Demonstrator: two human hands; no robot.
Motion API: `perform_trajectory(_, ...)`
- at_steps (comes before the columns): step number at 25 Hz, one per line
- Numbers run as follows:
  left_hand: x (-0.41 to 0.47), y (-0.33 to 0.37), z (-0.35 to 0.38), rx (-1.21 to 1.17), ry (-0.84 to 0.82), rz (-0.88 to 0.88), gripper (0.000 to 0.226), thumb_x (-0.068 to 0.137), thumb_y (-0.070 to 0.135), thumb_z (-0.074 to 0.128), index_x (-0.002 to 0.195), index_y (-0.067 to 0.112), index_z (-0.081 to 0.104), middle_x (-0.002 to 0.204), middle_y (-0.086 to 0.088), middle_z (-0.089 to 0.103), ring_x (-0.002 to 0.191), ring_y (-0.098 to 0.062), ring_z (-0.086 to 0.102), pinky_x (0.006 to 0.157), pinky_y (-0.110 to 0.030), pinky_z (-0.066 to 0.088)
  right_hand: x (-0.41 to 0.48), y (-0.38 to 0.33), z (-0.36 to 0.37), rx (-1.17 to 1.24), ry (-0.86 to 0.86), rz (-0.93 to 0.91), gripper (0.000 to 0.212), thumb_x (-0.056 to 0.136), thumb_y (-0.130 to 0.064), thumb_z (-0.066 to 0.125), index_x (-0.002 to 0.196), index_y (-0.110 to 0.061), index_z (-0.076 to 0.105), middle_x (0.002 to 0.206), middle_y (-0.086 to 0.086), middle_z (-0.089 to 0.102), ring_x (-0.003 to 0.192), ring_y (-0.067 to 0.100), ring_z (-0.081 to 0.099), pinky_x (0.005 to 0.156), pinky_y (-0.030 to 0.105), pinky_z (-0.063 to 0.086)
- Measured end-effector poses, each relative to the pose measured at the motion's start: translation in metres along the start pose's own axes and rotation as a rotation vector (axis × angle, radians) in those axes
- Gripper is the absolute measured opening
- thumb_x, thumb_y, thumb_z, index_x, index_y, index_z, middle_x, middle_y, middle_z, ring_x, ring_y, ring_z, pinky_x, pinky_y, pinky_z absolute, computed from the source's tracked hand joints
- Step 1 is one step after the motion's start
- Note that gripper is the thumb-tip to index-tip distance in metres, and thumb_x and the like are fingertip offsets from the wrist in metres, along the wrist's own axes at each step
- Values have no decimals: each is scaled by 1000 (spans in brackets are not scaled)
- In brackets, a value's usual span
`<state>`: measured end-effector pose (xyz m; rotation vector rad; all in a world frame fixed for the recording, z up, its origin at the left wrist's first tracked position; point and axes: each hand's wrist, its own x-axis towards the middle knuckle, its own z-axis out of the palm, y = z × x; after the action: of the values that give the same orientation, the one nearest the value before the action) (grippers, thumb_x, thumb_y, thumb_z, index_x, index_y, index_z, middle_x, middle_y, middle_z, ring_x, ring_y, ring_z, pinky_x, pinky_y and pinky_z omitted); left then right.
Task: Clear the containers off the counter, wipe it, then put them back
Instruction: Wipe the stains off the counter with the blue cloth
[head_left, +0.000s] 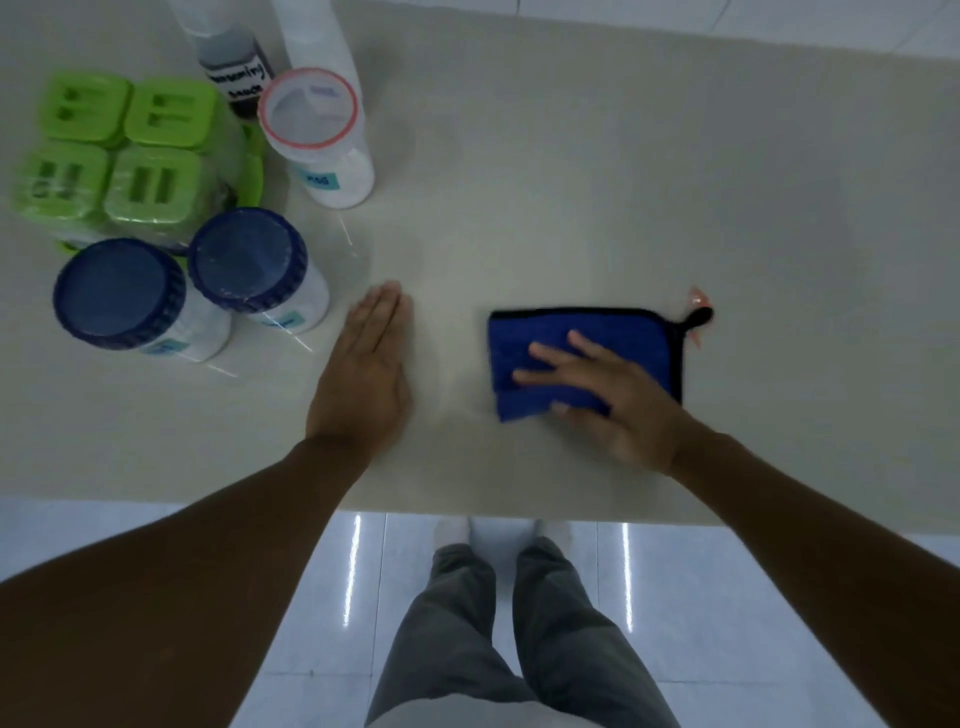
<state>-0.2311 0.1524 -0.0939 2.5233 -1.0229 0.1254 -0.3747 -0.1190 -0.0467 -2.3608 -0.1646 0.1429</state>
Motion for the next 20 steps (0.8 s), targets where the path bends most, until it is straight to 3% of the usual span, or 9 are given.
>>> perform_trajectory(2, 1, 1, 1, 4, 10, -1, 57, 94, 7, 29, 148, -8, 41, 157, -25, 38, 149, -39, 34, 123, -53, 26, 8, 9, -25, 124, 229, 329, 43, 104, -33, 54, 145, -46, 46, 157, -15, 38, 153, 1, 17, 126, 52, 16)
perform_trajectory(4, 1, 2, 2, 17, 21, -3, 57, 94, 6, 31, 149, -7, 41, 157, -25, 38, 149, -40, 33, 124, -52, 26, 34, 12, -37, 185, 334, 634, 47, 106, -35, 51, 151, -40, 40, 164, -9, 30, 157, 13, 8, 128, 48, 11)
perform_trajectory(5, 1, 3, 3, 21, 25, 3, 57, 94, 6, 32, 148, -7, 41, 157, -25, 38, 149, -40, 33, 124, -52, 26, 48, 6, -35, 165, 329, 667, 47, 106, -36, 50, 152, -37, 40, 166, -7, 27, 158, 16, 5, 128, 43, 9)
perform_trajectory(6, 1, 3, 3, 26, 27, 10, 57, 94, 6, 33, 148, -7, 41, 157, -25, 39, 149, -40, 33, 124, -52, 26, 62, 0, -25, 127, 313, 608, 46, 106, -35, 51, 152, -35, 43, 166, -6, 28, 157, 13, 4, 126, 37, 8)
perform_trajectory(9, 2, 4, 2, 37, 35, 10, 56, 94, 7, 39, 148, -8, 42, 156, -26, 40, 148, -40, 34, 123, -52, 27, 75, -21, 21, -27, 221, 169, 45, 102, -23, 57, 147, -16, 54, 155, 5, 48, 146, -3, 14, 126, 23, 0)
perform_trajectory(12, 1, 3, 1, 22, 4, 10, 59, 91, 6, 41, 148, -8, 40, 157, -26, 38, 149, -40, 33, 123, -54, 28, 33, -28, 43, -98, 39, -45, 46, 102, -29, 55, 148, -18, 53, 156, 4, 48, 153, 16, 29, 130, 39, 11)
perform_trajectory(14, 1, 2, 1, 22, -6, 13, 61, 91, 8, 34, 149, -7, 40, 158, -25, 37, 150, -39, 32, 123, -54, 27, 0, -15, 30, -109, -53, -144, 45, 103, -28, 55, 146, -17, 54, 156, 2, 48, 152, 17, 34, 129, 43, 16)
perform_trajectory(17, 2, 3, 2, 32, 18, 7, 59, 92, 7, 30, 148, -7, 41, 158, -24, 38, 149, -39, 33, 124, -51, 26, -17, 13, 4, -111, 36, -48, 42, 105, -35, 50, 144, -22, 56, 155, -2, 49, 150, 11, 36, 128, 44, 20)
perform_trajectory(20, 3, 4, 2, 38, 24, 12, 58, 92, 6, 32, 148, -7, 42, 157, -25, 39, 149, -39, 34, 124, -51, 26, 19, 4, -3, -43, 241, 274, 41, 107, -29, 49, 148, -25, 51, 151, -22, 33, 139, -30, 7, 126, 31, 6)
